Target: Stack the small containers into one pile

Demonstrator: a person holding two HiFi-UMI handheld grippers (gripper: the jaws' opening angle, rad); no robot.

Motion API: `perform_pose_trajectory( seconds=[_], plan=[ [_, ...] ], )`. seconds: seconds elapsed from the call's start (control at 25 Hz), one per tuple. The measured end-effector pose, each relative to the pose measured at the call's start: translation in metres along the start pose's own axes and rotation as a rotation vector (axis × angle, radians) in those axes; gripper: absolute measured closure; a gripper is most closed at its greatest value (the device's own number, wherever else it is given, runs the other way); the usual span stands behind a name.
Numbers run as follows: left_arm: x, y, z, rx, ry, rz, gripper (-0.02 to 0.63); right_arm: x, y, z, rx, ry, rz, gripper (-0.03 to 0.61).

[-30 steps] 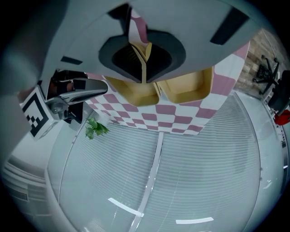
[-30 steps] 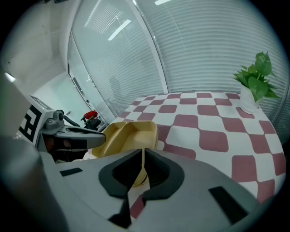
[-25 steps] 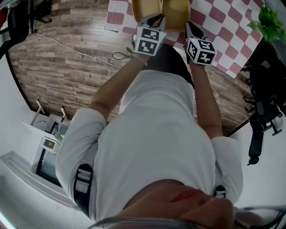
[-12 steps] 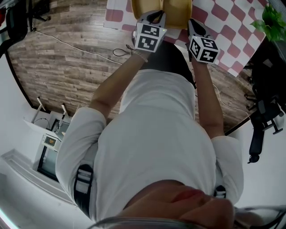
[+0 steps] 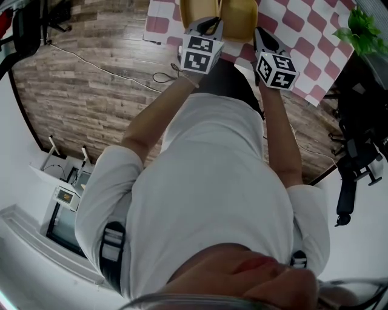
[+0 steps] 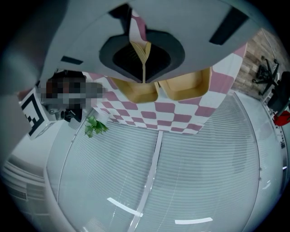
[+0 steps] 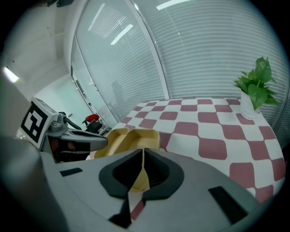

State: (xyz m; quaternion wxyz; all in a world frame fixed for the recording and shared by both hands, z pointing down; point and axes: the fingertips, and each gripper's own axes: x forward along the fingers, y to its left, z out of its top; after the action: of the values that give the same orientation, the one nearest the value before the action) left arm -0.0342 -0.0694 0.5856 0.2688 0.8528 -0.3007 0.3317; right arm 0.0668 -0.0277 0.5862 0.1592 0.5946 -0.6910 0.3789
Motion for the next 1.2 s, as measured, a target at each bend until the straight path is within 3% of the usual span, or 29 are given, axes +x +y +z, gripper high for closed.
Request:
perform_pose_trajectory(
  seconds=[0.6,0.88,1.2],
  plan=[
    [-0.069,-0.019,0.066,-0.001,-0.158,-0.003,0.569,-0.068,0.035,0.078,-0.072,-0.196,-0.003,0.538],
    [-0.079,-0.008,0.061,-0.022,-0.161,0.021,0.569,-0.058,0.054,0.079,-0.077,-0.192,0.041,0.538],
    [-0.11,0.032,0.048,-0.088,-0.186,0.111,0.569,-0.031,0.106,0.082,-0.128,-0.162,0.153,0.538]
  ],
)
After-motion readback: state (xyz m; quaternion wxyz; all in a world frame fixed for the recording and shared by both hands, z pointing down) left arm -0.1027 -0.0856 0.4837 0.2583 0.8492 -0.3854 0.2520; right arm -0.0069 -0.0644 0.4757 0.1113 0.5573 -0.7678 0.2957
